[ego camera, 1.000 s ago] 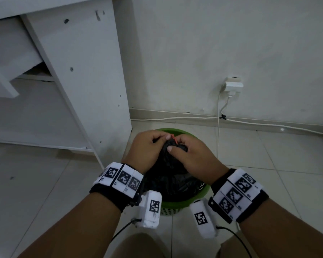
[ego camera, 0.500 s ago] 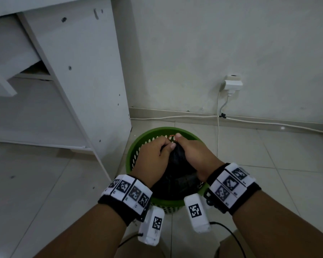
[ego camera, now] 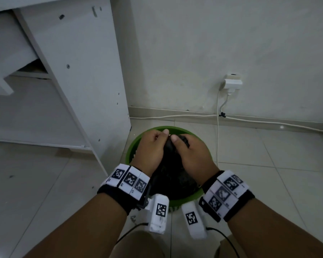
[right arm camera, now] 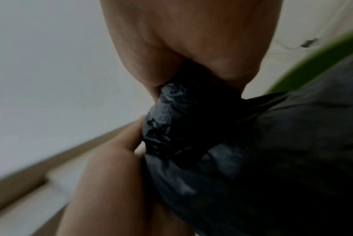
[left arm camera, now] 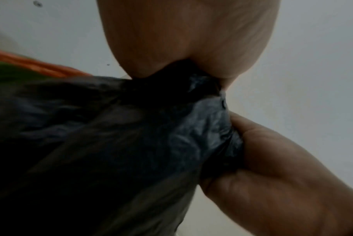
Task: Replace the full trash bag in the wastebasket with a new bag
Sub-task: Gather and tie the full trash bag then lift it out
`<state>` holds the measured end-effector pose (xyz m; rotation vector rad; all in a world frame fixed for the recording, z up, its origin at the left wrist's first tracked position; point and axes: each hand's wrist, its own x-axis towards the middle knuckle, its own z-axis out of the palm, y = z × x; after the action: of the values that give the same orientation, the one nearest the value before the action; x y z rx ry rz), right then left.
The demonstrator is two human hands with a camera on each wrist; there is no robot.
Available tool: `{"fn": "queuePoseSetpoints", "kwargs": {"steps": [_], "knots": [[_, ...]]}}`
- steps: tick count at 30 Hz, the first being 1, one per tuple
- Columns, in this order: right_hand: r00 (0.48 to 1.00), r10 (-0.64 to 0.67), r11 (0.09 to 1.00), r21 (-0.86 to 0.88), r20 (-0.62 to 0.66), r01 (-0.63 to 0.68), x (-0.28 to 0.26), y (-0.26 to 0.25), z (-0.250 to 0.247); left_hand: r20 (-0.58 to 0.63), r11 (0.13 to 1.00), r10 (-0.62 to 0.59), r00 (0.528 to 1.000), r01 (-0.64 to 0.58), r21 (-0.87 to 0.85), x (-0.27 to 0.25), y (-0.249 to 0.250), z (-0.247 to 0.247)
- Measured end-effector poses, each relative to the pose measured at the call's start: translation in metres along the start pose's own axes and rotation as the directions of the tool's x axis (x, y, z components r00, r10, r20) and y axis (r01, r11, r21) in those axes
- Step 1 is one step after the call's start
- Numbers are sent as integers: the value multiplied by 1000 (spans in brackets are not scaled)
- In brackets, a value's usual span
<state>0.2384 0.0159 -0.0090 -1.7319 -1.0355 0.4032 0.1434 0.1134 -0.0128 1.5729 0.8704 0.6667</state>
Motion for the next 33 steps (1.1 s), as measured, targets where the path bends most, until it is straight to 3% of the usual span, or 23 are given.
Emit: {"fn": "queuePoseSetpoints", "kwargs": {"steps": [1,3,5,6,7,9,11,12,15,18,20,22,24,26,30,33], "knots": [[993,117,982,151,6,-117,4,1,0,-17,999,46,999,-46,1,-3,-3,-1],[924,359,807,453,132,-379,13,4,0,10,990,140,990,-140,5,-12,-8,-2],[837,488,612,587,246,-530,18,7,2,49,966,233,971,-237,101,-18,-15,-4],[814,519,578,595,260,-558,20,9,4,41,949,268,963,-271,160,-19,-19,-4],[814,526,596,577,244,-558,22,9,7,13,930,286,958,-281,236,-17,-22,-3],[875,474,776,425,96,-467,24,9,13,-40,904,281,959,-250,348,-10,-26,-1],[960,267,958,130,-80,-255,20,13,14,-58,926,228,972,-199,320,-4,-27,0],[985,132,991,-16,-113,-135,15,13,13,-66,949,193,979,-169,267,-1,-25,0],[989,-148,962,-234,-15,141,4,24,11,-59,995,31,998,-25,100,13,-25,0],[976,-212,932,-289,52,218,2,35,12,-28,992,-120,992,119,-30,26,-28,0],[981,-190,939,-285,41,194,5,36,12,-16,985,-166,986,165,-58,27,-31,0],[988,-152,942,-299,25,152,12,38,12,-27,990,-134,991,136,48,24,-33,-2],[997,-69,959,-277,-29,58,20,38,11,-31,982,-27,999,32,189,16,-33,-5],[993,109,985,-130,-55,-115,27,41,10,15,954,109,994,-109,278,9,-36,-9],[868,496,846,214,21,-489,33,34,12,130,935,176,976,-207,287,-2,-45,-12],[840,540,816,218,44,-536,33,36,13,65,883,270,961,-274,382,0,-50,-7]]}}
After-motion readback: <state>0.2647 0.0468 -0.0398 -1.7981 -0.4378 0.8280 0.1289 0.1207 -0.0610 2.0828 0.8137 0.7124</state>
